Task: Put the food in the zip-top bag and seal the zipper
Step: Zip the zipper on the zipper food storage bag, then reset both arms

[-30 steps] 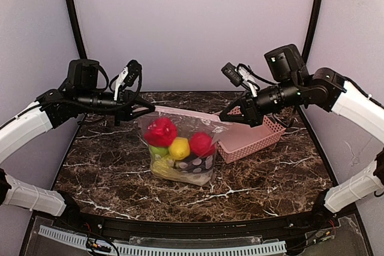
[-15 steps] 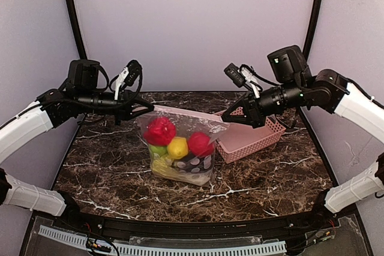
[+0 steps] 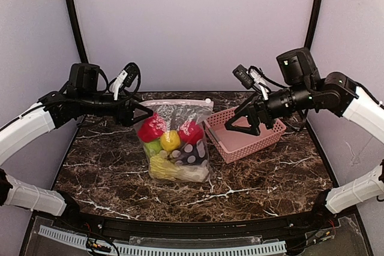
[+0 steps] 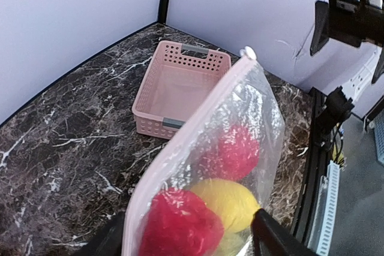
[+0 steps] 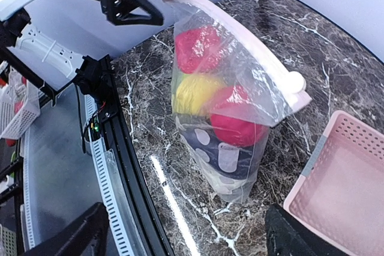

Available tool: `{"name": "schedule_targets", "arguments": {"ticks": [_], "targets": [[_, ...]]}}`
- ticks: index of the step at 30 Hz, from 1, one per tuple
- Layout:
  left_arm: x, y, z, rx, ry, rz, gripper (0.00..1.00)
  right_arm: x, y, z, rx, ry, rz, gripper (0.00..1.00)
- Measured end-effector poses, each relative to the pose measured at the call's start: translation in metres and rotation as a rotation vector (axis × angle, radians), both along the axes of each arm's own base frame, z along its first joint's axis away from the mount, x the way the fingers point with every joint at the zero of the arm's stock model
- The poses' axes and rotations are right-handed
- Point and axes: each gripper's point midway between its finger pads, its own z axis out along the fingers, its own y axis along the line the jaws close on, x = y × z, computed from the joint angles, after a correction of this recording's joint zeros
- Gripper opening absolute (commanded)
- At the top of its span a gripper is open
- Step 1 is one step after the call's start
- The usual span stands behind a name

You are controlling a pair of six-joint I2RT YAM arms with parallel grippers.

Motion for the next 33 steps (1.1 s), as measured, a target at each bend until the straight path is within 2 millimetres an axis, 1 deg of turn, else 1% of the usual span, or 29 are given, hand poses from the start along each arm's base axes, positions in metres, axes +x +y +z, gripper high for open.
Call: {"name": "schedule_targets", "arguments": {"ticks": [1,2,3,7,10,13,16,17,22,24,26,28,30,33], "targets": [[-0.001,0.001,-0.002,-0.001,0.006,0.006,0.92,0.001,-0.001,0.001,0.004,-0.003,-0.012,0.97],[-0.003,0.003,-0.002,-0.005,0.015,0.016,0.97,0.003,-0.003,0.002,0.007,-0.011,-0.03,0.98],[-0.004,0.006,-0.001,-0.008,0.019,0.032,0.98,0.005,-0.005,0.002,0.008,-0.016,-0.049,0.98],[-0.001,0.018,0.009,-0.012,0.008,0.112,0.99,0.02,-0.011,0.0,0.0,-0.034,-0.138,0.99],[0.012,0.034,0.012,0.0,0.007,0.211,0.99,0.035,-0.017,-0.008,-0.016,-0.033,-0.211,0.99],[0.026,0.053,0.007,0.022,0.021,0.313,0.99,0.053,-0.025,-0.02,-0.033,-0.023,-0.283,0.99],[0.038,0.074,0.003,0.037,0.033,0.419,0.99,0.071,-0.037,-0.036,-0.042,-0.002,-0.353,0.99],[0.04,0.081,0.001,0.038,0.036,0.448,0.99,0.078,-0.043,-0.042,-0.048,0.007,-0.38,0.99],[0.048,0.131,-0.016,0.045,0.062,0.627,0.99,0.11,-0.077,-0.075,-0.055,0.061,-0.526,0.99],[0.049,0.15,-0.026,0.048,0.079,0.691,0.99,0.122,-0.095,-0.088,-0.051,0.085,-0.592,0.99],[0.048,0.166,-0.035,0.056,0.097,0.746,0.99,0.133,-0.117,-0.098,-0.039,0.092,-0.669,0.99],[0.046,0.18,-0.044,0.07,0.102,0.796,0.99,0.139,-0.142,-0.105,-0.023,0.082,-0.748,0.99],[0.041,0.19,-0.049,0.088,0.093,0.832,0.99,0.142,-0.163,-0.106,0.001,0.046,-0.816,0.99],[0.032,0.198,-0.045,0.102,0.045,0.858,0.99,0.141,-0.184,-0.102,0.045,-0.04,-0.881,0.99]]}}
